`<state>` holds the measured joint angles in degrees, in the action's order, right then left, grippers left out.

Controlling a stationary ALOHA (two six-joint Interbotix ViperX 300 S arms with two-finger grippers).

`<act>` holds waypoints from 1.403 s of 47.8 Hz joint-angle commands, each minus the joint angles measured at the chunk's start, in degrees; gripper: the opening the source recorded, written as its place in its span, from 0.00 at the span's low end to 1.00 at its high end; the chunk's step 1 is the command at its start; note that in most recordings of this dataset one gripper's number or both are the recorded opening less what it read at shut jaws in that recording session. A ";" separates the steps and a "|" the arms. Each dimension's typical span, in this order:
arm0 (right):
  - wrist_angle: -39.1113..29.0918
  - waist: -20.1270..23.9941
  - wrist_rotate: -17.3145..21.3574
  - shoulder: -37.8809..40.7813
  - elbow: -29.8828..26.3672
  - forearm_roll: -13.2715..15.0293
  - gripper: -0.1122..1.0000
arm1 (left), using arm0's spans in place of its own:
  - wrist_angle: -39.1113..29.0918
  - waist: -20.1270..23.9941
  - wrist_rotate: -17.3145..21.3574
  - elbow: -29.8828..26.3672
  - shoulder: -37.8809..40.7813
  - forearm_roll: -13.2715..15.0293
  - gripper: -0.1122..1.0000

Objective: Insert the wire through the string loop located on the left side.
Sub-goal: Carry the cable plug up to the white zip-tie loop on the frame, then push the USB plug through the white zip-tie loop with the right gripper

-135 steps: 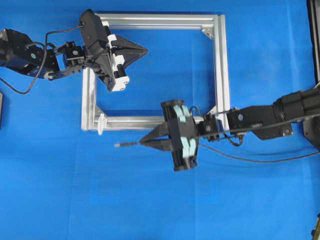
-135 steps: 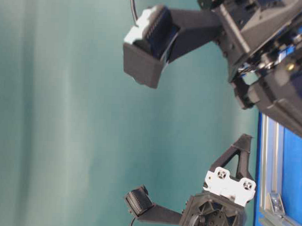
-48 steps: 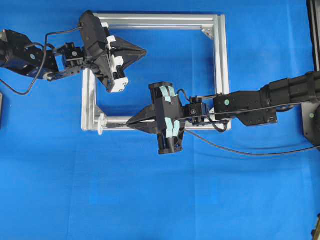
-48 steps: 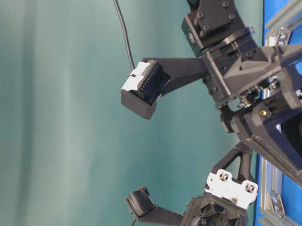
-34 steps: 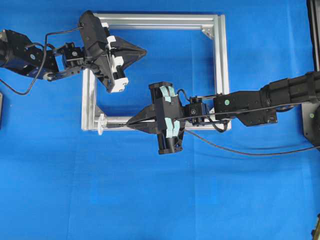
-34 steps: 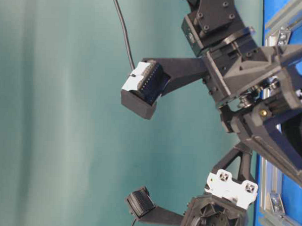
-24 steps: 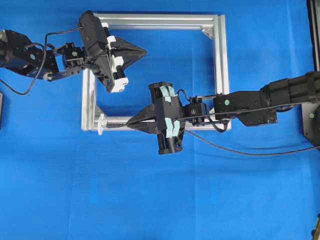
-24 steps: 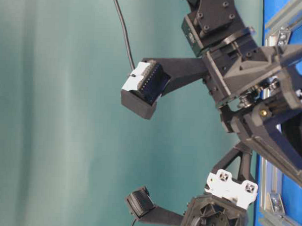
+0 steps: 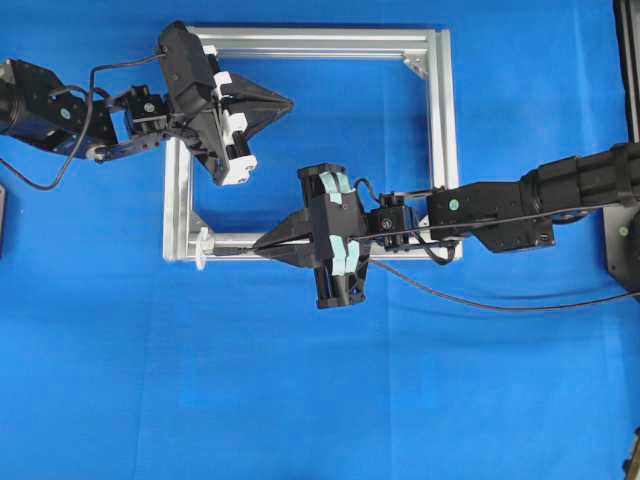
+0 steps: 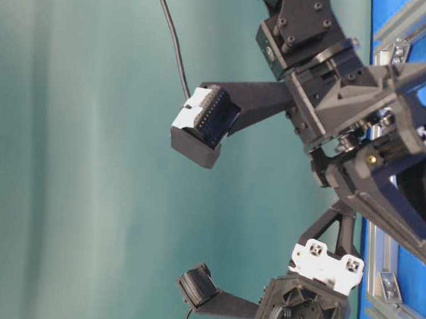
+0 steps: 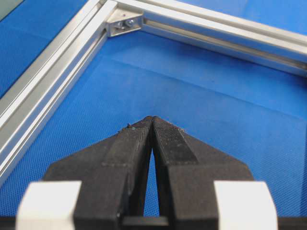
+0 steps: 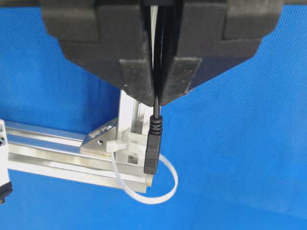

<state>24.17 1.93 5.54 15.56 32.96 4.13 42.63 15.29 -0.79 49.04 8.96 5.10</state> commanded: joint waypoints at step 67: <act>-2.72 0.09 0.09 5.19 -10.46 -0.09 0.10 | 0.26 -0.18 -0.09 0.35 -2.37 -0.18 0.10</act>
<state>21.88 1.93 5.63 21.36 24.96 4.13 42.63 15.21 -0.79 49.66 8.61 5.10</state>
